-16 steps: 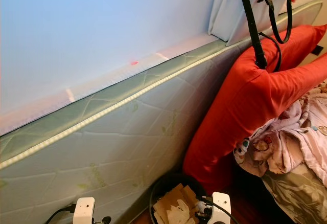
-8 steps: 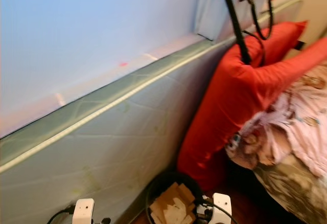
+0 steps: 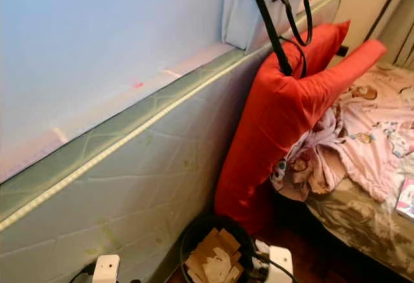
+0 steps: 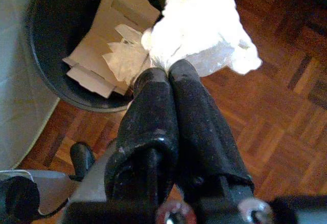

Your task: Clean up the room

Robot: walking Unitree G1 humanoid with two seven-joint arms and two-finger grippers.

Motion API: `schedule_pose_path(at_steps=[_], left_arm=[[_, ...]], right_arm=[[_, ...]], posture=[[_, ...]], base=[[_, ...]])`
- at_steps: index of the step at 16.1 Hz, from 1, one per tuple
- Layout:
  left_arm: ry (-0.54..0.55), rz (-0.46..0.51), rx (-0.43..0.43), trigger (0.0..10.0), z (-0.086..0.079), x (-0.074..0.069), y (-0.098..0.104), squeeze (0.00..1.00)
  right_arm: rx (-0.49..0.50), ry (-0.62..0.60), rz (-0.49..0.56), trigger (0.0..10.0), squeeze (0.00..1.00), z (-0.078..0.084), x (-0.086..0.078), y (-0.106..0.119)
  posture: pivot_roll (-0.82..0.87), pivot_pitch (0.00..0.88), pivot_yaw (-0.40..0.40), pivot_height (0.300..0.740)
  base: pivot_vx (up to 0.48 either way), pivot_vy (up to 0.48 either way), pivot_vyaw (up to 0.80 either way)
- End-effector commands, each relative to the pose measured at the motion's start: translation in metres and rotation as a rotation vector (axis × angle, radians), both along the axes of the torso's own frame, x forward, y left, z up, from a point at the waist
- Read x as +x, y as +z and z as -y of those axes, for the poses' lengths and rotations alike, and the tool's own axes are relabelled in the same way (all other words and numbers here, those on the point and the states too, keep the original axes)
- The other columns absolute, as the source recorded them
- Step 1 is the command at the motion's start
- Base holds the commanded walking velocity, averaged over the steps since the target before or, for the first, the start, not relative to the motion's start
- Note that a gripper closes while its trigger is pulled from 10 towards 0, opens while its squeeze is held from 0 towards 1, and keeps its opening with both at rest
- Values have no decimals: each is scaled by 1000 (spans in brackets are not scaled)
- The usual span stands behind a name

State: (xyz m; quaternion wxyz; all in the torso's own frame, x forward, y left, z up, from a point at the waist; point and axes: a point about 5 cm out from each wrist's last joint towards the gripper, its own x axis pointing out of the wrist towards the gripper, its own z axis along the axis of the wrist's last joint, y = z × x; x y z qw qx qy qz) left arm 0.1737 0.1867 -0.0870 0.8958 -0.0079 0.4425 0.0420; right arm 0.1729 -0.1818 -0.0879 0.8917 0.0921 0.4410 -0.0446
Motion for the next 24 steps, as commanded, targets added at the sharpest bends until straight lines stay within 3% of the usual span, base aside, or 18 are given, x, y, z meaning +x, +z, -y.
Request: schedule_pose_path(at_steps=[1,13,19,24], left_arm=[[-14,16,12,10000,-1,5,3,0],[-15,21,9,10000,-1,5,3,0],[2,75,-21,10000,0,7,5,0],[-12,52,-2,10000,-2,5,4,0]], right_arm=[[-5,5,11,10000,0,1,3,2],[-6,8,10,10000,0,1,3,1],[-4,50,142,10000,0,-2,33,18],[2,54,117,10000,0,-6,25,13]], posture=[[-32,0,-23,740],[-33,0,-22,740],[-28,0,-20,740],[-27,0,-17,740]], base=[[0,0,0],[0,0,0],[0,0,0],[0,0,0]])
